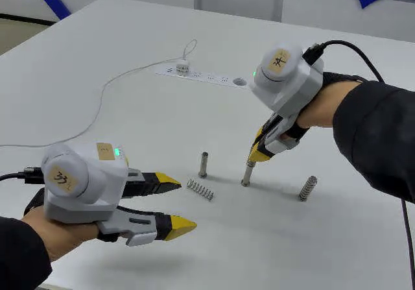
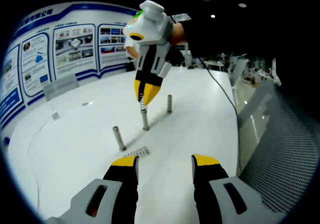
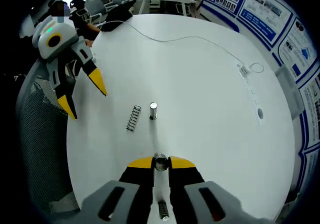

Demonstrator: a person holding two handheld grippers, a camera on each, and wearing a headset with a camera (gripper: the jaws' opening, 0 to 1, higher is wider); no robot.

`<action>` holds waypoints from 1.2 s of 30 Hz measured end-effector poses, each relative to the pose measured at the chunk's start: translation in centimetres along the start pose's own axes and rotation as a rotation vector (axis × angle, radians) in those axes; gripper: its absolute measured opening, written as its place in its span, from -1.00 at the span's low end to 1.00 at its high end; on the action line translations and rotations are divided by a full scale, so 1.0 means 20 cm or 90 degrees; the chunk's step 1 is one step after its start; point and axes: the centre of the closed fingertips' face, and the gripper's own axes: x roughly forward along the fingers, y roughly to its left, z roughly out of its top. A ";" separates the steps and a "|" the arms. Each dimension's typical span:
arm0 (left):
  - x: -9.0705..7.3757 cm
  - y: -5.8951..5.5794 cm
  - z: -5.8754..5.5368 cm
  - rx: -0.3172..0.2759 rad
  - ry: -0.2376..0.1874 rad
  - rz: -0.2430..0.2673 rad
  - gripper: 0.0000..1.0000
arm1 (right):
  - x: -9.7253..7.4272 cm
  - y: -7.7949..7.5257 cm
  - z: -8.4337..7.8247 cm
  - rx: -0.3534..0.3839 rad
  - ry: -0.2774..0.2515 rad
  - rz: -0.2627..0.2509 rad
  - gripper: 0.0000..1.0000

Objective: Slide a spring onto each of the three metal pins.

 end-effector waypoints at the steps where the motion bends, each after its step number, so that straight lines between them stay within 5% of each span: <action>1: 0.00 0.00 0.00 0.000 0.000 0.000 -0.13 | 0.01 0.00 0.00 0.001 0.004 0.000 -0.76; 24: 0.00 0.00 0.00 -0.003 0.001 0.004 -0.13 | 0.23 -0.02 -0.12 0.050 0.042 0.021 -0.76; 36: 0.00 0.00 0.00 -0.004 0.001 0.006 -0.13 | 0.23 -0.02 -0.11 0.058 0.033 0.020 -0.73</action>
